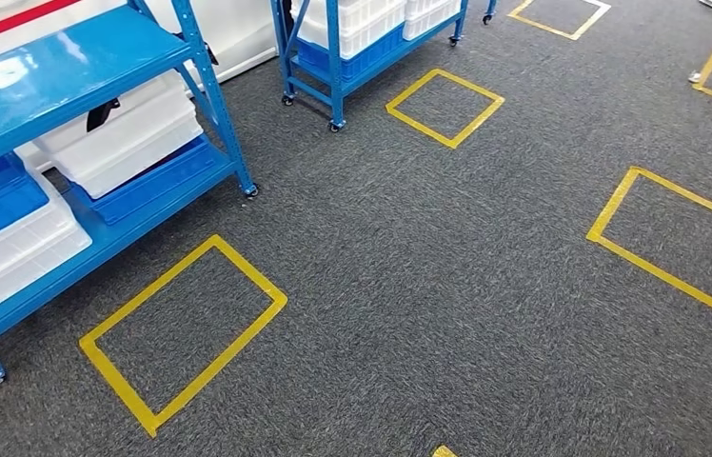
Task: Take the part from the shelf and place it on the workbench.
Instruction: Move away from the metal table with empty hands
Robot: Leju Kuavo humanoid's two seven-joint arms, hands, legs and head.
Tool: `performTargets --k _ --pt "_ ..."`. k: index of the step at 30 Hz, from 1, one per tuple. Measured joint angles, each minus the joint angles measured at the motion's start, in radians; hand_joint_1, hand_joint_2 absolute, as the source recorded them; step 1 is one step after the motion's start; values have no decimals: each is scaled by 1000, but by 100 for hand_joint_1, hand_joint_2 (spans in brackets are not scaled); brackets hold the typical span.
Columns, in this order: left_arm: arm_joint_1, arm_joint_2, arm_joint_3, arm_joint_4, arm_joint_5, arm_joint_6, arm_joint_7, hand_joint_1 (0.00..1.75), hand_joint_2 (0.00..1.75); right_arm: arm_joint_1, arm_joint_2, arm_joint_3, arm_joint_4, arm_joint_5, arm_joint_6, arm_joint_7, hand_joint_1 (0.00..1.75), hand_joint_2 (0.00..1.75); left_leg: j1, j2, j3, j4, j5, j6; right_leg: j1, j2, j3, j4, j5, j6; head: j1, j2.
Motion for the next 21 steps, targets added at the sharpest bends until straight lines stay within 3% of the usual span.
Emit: performTargets --k 2,4,7,10,12,14,15,16,17,19,21 --pt "-3 1 2 -2 -3 0 0 0 0 0 0 0 1 3 0 0 0 0 -5 43 75 -131 43 10 5 -23 3 7 -8 9 1 0" --pt "-5 1 4 -4 -7 0 0 0 0 -2 0 0 2 5 -1 0 0 0 -11 59 98 -177 52 24 8 -43 8 11 -14 19 4 0" --pt "-1 1 10 -5 -12 0 1 0 0 -11 0 0 2 8 -2 -1 0 0 -10 29 95 -183 58 39 7 -65 16 10 -17 31 7 0" --pt "0 1 12 -5 -13 0 1 0 0 -13 0 0 2 8 -2 -1 0 0 -6 21 99 -189 62 45 8 -69 18 10 -19 36 7 0" --pt "1 0 14 -5 -14 0 1 0 0 -12 -3 0 2 8 -2 -2 0 0 -4 13 101 -191 66 49 3 -25 6 39 -43 42 10 0" --pt "-2 0 19 -5 -20 0 0 0 0 -9 -7 0 3 11 -2 -5 0 0 -3 -20 96 -191 72 56 -4 45 -67 189 -112 49 15 0" --pt "-4 1 21 -5 -24 0 -2 0 0 -7 -8 0 3 13 -2 -7 0 0 -3 -40 94 -190 74 57 -7 64 -96 245 -127 51 18 0" --pt "-6 1 24 -5 -28 0 -3 0 0 -5 -10 -1 4 15 -2 -10 0 0 -3 -62 93 -189 75 58 -10 75 -111 269 -120 51 18 0" --pt "-5 1 26 -5 -33 -1 -5 0 0 -5 -12 -1 4 17 -2 -14 0 0 -3 -77 95 -187 75 56 -12 82 -91 218 -80 50 18 0" --pt "-6 1 28 -5 -43 -4 -11 0 0 -4 -17 -2 4 21 -1 -31 0 0 -2 -104 93 -182 73 49 -18 127 -40 90 -16 46 19 0" --pt "-10 1 28 -6 -62 -6 -27 0 0 -6 -24 -2 4 27 2 -68 0 0 -1 -127 84 -179 75 36 -18 157 -19 30 0 41 19 0"
